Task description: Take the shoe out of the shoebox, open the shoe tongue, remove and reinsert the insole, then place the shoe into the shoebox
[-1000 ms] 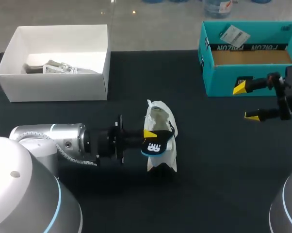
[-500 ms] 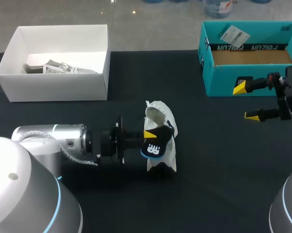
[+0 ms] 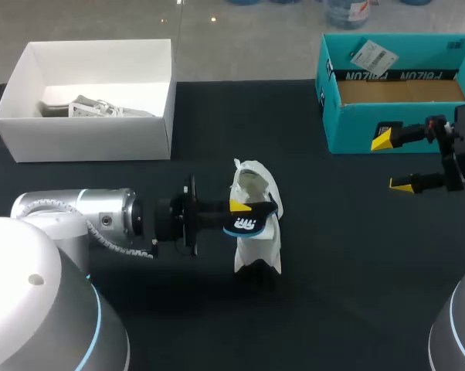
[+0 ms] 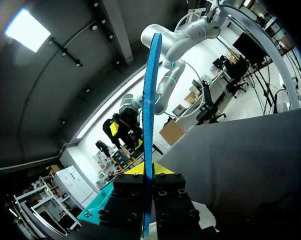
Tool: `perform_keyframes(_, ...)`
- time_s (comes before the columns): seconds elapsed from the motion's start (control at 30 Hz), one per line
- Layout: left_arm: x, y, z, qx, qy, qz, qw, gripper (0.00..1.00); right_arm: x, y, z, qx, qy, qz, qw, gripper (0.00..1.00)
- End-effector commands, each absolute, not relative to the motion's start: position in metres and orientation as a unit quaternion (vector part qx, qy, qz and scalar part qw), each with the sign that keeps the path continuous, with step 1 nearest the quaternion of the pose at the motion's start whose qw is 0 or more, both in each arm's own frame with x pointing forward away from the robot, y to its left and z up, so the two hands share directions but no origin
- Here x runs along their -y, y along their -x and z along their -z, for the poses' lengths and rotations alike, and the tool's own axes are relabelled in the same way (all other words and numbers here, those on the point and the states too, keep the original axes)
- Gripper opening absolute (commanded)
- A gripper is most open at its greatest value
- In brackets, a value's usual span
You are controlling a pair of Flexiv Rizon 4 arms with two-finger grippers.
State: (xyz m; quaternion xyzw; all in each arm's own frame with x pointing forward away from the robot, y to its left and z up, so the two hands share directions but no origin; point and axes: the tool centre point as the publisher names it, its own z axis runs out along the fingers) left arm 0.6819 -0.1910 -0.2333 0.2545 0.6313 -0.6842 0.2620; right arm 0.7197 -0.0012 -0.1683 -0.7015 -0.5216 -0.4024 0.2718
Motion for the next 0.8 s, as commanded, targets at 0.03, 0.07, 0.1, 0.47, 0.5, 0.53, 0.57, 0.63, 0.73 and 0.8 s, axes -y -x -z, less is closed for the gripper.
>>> perform_keyframes(0.03, 0.192, -0.673, 0.232, -0.637, -0.253, 0.68, 0.262, 0.0, 0.0, -0.719, 0.168, 0.521, 0.703, 0.401, 0.271, 1.0)
perform_keyframes(0.07, 0.192, -0.673, 0.235, -0.639, -0.253, 0.678, 0.261, 0.0, 0.0, -0.719, 0.168, 0.521, 0.703, 0.401, 0.271, 1.0)
perform_keyframes(0.1, 0.191, -0.673, 0.236, -0.641, -0.252, 0.676, 0.261, 0.0, 0.0, -0.719, 0.168, 0.521, 0.703, 0.401, 0.271, 1.0)
perform_keyframes(0.47, 0.181, -0.696, 0.271, -0.659, -0.25, 0.661, 0.258, 0.0, 0.0, -0.719, 0.168, 0.521, 0.703, 0.401, 0.271, 1.0)
perform_keyframes(0.5, 0.183, -0.698, 0.274, -0.657, -0.251, 0.663, 0.256, 0.0, 0.0, -0.719, 0.168, 0.521, 0.703, 0.401, 0.271, 1.0)
perform_keyframes(0.53, 0.184, -0.701, 0.278, -0.661, -0.251, 0.66, 0.255, 0.0, 0.0, -0.719, 0.168, 0.521, 0.703, 0.401, 0.271, 1.0)
perform_keyframes(0.57, 0.185, -0.702, 0.28, -0.66, -0.252, 0.66, 0.255, 0.0, 0.0, -0.719, 0.168, 0.521, 0.703, 0.401, 0.271, 1.0)
perform_keyframes(0.63, 0.188, -0.705, 0.285, -0.664, -0.255, 0.657, 0.251, 0.0, 0.0, -0.719, 0.168, 0.521, 0.703, 0.401, 0.271, 1.0)
perform_keyframes(0.73, 0.189, -0.706, 0.289, -0.664, -0.255, 0.657, 0.25, 0.0, 0.0, -0.719, 0.168, 0.521, 0.703, 0.401, 0.271, 1.0)
perform_keyframes(0.8, 0.19, -0.708, 0.294, -0.665, -0.254, 0.656, 0.251, 0.0, 0.0, -0.719, 0.168, 0.521, 0.703, 0.401, 0.271, 1.0)
